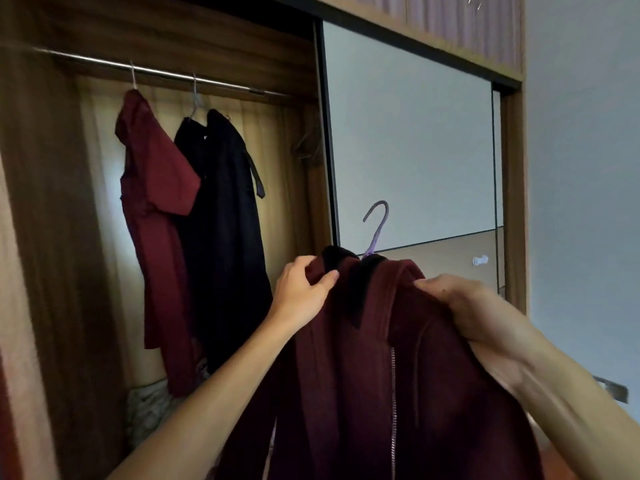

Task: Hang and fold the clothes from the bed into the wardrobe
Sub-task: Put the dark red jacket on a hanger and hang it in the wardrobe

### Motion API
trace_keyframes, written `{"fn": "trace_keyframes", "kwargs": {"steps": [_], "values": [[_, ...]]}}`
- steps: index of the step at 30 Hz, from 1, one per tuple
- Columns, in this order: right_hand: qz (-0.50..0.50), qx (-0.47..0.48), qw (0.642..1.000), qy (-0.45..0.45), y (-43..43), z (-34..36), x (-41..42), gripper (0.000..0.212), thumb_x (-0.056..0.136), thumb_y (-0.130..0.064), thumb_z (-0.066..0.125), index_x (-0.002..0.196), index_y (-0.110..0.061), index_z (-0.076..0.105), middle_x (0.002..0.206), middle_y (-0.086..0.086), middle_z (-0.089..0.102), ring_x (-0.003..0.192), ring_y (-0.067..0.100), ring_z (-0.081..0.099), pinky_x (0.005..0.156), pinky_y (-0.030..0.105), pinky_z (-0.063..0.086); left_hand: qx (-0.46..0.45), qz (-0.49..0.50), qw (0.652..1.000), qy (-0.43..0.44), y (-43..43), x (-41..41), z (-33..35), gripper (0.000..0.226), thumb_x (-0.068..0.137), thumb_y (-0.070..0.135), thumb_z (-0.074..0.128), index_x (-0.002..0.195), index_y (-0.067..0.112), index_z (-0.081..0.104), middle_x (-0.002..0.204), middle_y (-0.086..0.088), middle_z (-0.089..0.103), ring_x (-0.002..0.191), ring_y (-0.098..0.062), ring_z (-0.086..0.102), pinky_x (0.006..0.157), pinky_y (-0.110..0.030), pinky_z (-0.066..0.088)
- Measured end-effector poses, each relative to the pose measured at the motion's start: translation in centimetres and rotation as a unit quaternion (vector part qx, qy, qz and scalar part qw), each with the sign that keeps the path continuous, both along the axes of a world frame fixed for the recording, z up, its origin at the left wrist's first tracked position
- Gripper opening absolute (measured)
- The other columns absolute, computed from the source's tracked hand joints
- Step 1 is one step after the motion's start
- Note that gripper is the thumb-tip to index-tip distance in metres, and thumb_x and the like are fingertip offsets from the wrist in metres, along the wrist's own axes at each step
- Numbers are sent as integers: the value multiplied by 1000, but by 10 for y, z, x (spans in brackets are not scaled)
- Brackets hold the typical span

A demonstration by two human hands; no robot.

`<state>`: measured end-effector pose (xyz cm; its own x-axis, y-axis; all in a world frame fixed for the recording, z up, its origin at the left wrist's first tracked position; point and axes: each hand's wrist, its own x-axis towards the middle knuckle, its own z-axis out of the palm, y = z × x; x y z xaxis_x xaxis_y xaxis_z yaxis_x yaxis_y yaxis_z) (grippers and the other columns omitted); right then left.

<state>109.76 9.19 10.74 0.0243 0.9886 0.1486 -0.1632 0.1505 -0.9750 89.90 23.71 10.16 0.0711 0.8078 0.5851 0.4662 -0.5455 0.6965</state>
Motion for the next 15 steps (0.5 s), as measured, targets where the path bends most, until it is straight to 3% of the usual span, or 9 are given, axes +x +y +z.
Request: {"fn": "trace_keyframes", "kwargs": {"steps": [1,4,6,8,11,15], "values": [[15,1,1000,11,4,10,-7,37,94,-9,49,70,-4,77,66,15,73,55,21,71,47,21,54,-26,-2,999,-23,5,-2,4,44,87,45,70,123,22,63,123,11,60,114,-9,58,101,-30,47],[-4,40,996,-76,18,25,-23,21,81,-16,70,94,0,76,91,17,76,81,28,75,76,35,60,-96,-58,989,-93,23,-9,15,42,89,41,70,125,18,66,122,5,68,111,-8,61,96,-22,46],[-76,63,973,-206,38,35,-31,23,76,-28,78,89,-10,79,84,7,78,76,18,75,74,26,59,-127,-89,982,-107,36,-17,20,49,83,52,72,122,21,69,117,8,70,114,-9,62,101,-25,45],[-107,73,958,-256,54,50,-39,28,72,-38,81,86,-14,79,80,0,78,75,14,75,74,24,58,-140,-112,978,-108,52,-28,28,56,75,65,71,120,31,69,123,14,67,120,-6,57,109,-33,41],[-127,97,951,-265,77,71,-50,36,67,-45,83,87,-15,80,80,-1,78,77,15,75,78,28,57,-122,-139,977,-109,73,-44,47,75,69,80,66,131,40,60,139,14,58,129,-8,51,114,-41,37],[-164,139,951,-223,113,103,-64,38,69,-46,82,83,-11,79,76,1,77,65,11,72,67,23,55,-61,-94,991,-79,98,-42,66,106,65,92,51,154,39,27,157,8,36,141,-16,40,116,-44,32]]}}
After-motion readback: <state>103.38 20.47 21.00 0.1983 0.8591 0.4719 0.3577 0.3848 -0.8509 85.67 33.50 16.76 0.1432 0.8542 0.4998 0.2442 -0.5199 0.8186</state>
